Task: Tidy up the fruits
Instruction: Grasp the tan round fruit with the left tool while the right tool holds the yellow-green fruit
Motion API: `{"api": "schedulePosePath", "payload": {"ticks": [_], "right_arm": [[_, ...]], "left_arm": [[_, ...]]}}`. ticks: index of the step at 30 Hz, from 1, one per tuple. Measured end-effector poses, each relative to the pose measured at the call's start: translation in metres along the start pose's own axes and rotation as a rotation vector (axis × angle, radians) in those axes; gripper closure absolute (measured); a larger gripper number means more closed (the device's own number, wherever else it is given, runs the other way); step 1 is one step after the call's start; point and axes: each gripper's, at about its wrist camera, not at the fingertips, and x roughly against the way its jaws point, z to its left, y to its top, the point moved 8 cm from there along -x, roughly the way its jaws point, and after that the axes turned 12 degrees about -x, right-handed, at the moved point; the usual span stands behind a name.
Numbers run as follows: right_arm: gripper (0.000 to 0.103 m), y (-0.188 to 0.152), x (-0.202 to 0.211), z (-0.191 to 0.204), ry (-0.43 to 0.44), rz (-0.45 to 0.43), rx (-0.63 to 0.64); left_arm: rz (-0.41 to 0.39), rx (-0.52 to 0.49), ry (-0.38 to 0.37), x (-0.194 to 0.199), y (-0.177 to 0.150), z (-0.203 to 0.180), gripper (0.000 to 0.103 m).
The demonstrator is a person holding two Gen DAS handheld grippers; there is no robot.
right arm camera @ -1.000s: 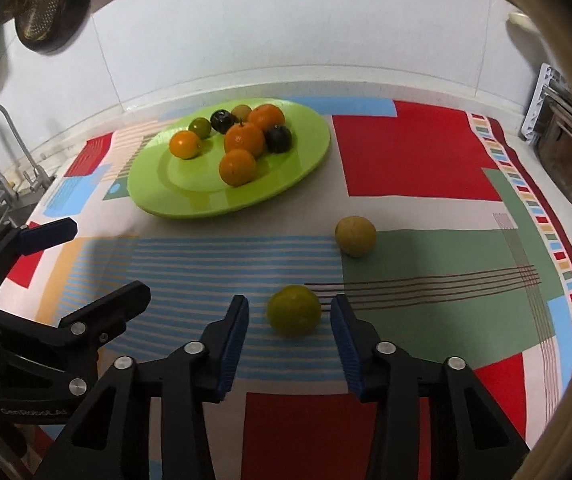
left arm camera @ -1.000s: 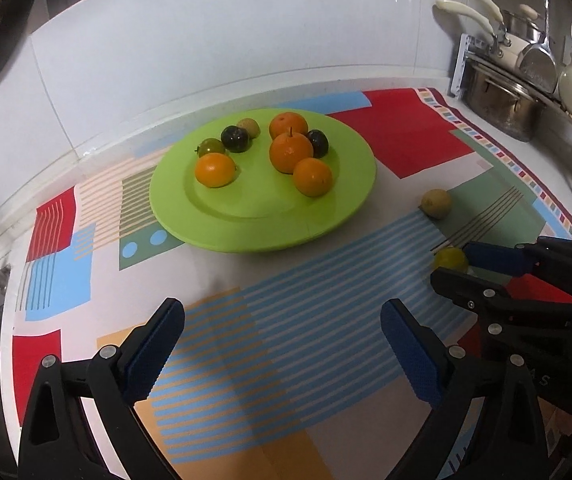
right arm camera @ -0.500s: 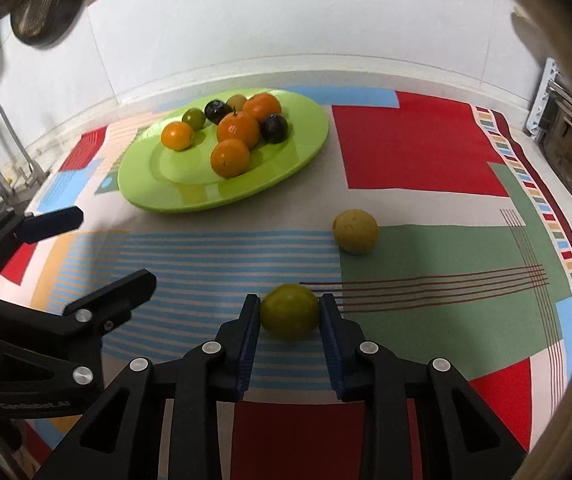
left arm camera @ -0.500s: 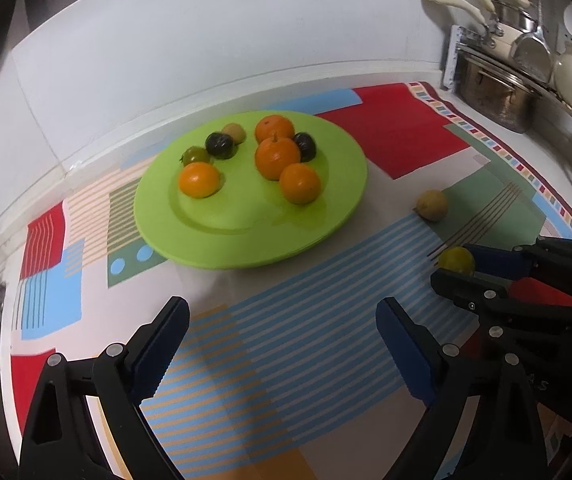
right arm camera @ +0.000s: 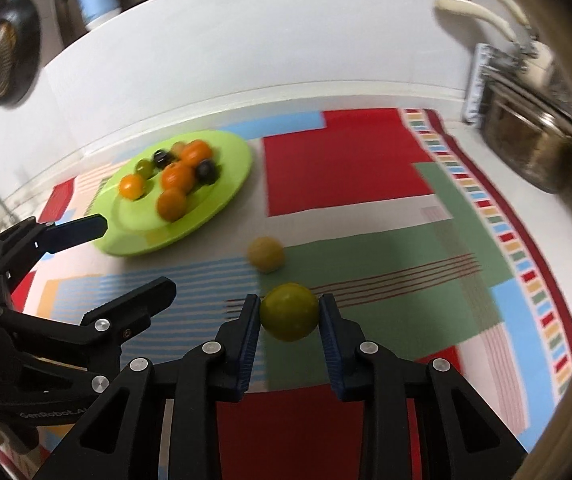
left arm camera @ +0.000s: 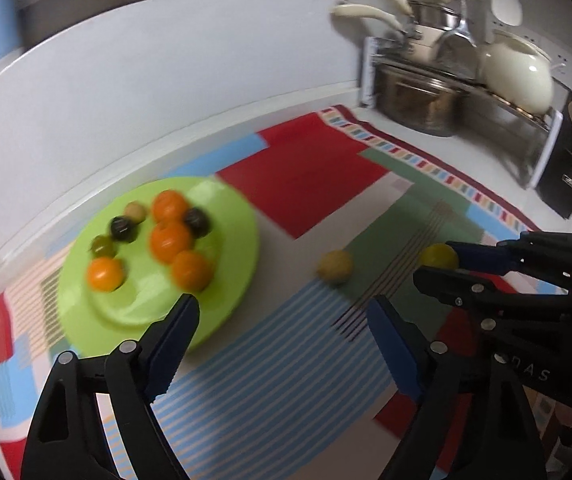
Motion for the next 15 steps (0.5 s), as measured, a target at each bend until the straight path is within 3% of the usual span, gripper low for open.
{"api": "schedulePosePath", "payload": {"ticks": [3,9,15], "right_arm": [[0.072,0.007,0.002,-0.013,-0.033,-0.019,-0.029],[0.072,0.011,0.004,-0.032,-0.061,-0.026,-0.076],[0.072,0.010,-0.003,-0.037,-0.070,-0.018,-0.096]], "left_arm": [[0.003,-0.012,-0.038,-0.011,0.007,-0.009,0.023],[0.037,-0.026,-0.114,-0.041,0.013,-0.025,0.043],[0.081,-0.015,-0.142,-0.064,0.011,-0.029,0.062]]}}
